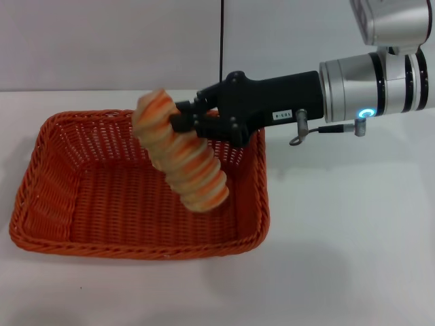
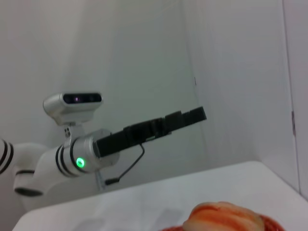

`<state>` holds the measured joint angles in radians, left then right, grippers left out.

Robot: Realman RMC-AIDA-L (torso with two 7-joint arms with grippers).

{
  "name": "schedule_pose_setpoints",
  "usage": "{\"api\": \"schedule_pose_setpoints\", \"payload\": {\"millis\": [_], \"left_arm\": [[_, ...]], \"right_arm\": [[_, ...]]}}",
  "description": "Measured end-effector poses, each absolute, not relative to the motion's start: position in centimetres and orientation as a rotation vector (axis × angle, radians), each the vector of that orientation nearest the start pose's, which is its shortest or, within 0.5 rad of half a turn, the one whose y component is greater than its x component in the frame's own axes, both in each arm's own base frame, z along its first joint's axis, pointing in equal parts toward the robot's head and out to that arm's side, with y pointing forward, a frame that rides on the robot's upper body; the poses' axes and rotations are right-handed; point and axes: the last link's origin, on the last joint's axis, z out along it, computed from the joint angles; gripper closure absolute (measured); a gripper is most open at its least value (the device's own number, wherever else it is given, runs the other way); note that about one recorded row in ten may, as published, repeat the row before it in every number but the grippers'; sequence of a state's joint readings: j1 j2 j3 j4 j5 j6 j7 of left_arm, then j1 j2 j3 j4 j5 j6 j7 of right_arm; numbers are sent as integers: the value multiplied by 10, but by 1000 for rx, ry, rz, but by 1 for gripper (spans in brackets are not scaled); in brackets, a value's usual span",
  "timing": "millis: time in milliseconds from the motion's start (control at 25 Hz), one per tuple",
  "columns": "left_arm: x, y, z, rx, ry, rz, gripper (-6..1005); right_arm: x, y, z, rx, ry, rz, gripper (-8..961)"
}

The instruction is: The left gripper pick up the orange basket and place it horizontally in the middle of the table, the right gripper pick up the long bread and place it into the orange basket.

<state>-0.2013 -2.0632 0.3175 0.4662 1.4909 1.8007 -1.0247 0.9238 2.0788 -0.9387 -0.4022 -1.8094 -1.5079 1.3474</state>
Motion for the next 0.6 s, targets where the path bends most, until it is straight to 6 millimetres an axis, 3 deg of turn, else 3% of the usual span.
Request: {"api": "schedule_pose_setpoints", "payload": {"millis": [160,440,600], "left_arm": [[-342,231,84,-1856,-509,-1202,179],[-342,230,83,-1855,-512,-1202,179],[-343,228,84,-1851,-500,-1188,179]], "right_arm": [[125,373,-59,-3025,259,877,847],[128,373,-58,-3017,260,875,583],[130,372,-42,-2983,204,914,413]]}}
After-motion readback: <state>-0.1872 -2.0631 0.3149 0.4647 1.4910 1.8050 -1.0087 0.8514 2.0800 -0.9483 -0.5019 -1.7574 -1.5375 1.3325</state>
